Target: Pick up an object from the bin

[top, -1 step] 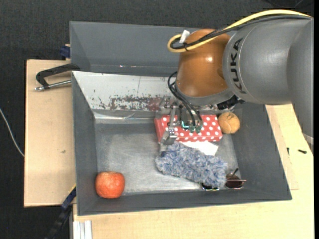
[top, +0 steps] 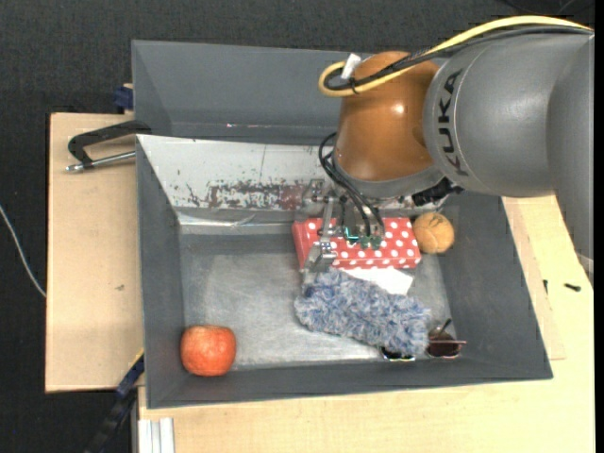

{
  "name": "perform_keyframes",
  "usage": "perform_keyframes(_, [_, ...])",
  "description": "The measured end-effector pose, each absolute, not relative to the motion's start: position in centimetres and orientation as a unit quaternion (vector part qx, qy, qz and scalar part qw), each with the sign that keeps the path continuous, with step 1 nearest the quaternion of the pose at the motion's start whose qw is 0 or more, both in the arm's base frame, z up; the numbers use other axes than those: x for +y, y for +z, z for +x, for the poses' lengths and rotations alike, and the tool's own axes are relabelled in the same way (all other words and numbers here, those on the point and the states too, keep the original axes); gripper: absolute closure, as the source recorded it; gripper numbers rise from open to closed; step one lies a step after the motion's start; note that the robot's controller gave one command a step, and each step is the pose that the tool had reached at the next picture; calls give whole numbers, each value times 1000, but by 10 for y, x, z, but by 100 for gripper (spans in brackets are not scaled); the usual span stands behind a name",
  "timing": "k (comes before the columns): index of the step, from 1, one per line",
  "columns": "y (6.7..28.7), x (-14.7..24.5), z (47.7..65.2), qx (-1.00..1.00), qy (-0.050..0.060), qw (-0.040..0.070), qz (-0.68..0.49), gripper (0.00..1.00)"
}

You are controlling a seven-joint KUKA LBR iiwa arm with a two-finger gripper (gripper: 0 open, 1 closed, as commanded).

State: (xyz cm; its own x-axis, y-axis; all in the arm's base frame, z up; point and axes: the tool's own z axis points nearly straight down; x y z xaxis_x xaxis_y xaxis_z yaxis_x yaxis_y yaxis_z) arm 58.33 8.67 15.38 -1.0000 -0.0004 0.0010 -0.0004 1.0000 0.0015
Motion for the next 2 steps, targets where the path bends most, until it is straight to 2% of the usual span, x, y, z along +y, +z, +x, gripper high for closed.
perform_keyframes(1, [154, 86, 583, -1000, -1, 0, 4, 0])
perform_keyframes(2, [158, 80, 555, -990, 0, 0, 140, 0])
